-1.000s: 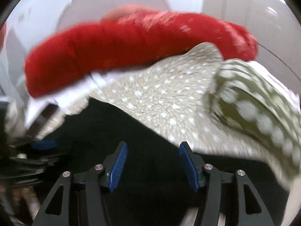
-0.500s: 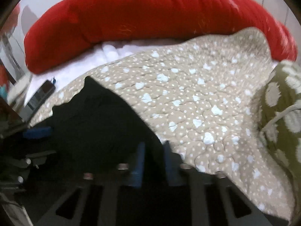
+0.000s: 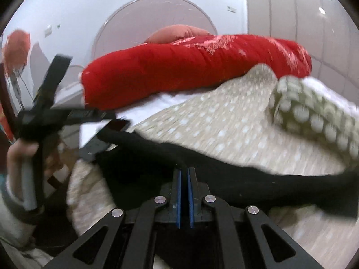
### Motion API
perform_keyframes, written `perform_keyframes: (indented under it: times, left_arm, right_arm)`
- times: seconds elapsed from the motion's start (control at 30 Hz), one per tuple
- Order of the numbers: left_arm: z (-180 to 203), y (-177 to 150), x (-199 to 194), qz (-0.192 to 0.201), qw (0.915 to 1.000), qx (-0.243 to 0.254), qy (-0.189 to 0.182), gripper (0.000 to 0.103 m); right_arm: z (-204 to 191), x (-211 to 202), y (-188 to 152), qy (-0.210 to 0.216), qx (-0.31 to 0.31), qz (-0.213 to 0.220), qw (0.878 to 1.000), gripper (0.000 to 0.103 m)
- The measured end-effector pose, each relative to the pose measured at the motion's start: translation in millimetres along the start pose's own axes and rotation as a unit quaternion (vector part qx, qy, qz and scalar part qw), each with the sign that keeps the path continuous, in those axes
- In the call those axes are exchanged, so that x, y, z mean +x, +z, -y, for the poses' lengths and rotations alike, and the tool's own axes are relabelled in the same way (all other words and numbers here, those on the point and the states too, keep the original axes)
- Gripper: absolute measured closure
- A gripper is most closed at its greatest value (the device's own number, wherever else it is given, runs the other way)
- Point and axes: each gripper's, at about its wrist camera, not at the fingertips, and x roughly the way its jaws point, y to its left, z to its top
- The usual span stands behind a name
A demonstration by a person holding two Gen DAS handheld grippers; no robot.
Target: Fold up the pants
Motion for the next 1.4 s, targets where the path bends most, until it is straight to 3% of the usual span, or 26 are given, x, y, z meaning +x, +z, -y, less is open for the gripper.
perform_keyframes:
  times: [0.1,0.23,0.33,0.4,0.53,0.6,0.7,0.8,0.83,0.87,0.97,1.2,1.23,1.27,1.3,1.4]
  left_arm:
    - [5,-3,-7,0.002,1.0000,0.004,0.000,0.054]
    - [22,-13,-13,-0.002,0.9995,0.029,-0.011,0.054]
    - [32,-21,-13,-0.010,0.9988,0.044,-0.018,0.054]
    - [39,-26,-10,-0.020,0.9982,0.052,-0.025,0.054]
    - [41,-33,-8,-0.029,0.9977,0.053,-0.030,0.054]
    - [39,-36,-9,-0.035,0.9974,0.049,-0.041,0.054]
    - [41,-45,-12,-0.049,0.9949,0.050,-0.072,0.054]
    - [42,-54,-14,-0.070,0.9875,0.040,-0.136,0.048]
    - [42,-57,-14,-0.079,0.9854,0.036,-0.146,0.037]
    - [41,-60,-13,-0.086,0.9834,0.030,-0.157,0.035]
    - [42,-70,-14,-0.093,0.9818,0.026,-0.163,0.035]
    - [52,-80,-4,-0.099,0.9851,0.043,-0.134,0.032]
    - [54,-80,-5,-0.098,0.9854,0.046,-0.131,0.031]
    - [54,-80,-5,-0.097,0.9857,0.048,-0.129,0.031]
    - [54,-79,-5,-0.096,0.9857,0.050,-0.129,0.031]
    - [50,-75,-8,-0.096,0.9850,0.049,-0.135,0.031]
  right_arm:
    - [-27,14,-31,0.033,0.025,-0.028,0.999,0.098]
    - [-50,42,-53,0.003,0.024,-0.051,0.998,0.097]
    - [-47,34,-54,0.016,0.047,-0.041,0.998,0.085]
    - [-41,18,-54,0.021,0.049,-0.040,0.998,0.057]
    - [-7,-30,-74,-0.017,0.090,-0.013,0.996,0.057]
    - [22,-47,-90,-0.037,0.143,-0.010,0.989,0.057]
    - [74,-64,-121,-0.046,0.251,-0.004,0.967,0.057]
    - [107,-69,-138,-0.049,0.310,0.018,0.949,0.056]
    - [118,-70,-143,-0.046,0.335,0.022,0.941,0.056]
    - [125,-71,-145,-0.043,0.345,0.026,0.937,0.056]
    - [142,-76,-149,-0.053,0.366,0.042,0.928,0.056]
    - [183,-75,-156,-0.035,0.452,0.095,0.886,0.059]
    - [186,-74,-154,-0.040,0.454,0.101,0.884,0.064]
    - [188,-75,-151,-0.049,0.451,0.099,0.885,0.082]
    - [188,-76,-149,-0.058,0.446,0.095,0.888,0.090]
    - [170,-105,-147,-0.078,0.409,0.107,0.903,0.098]
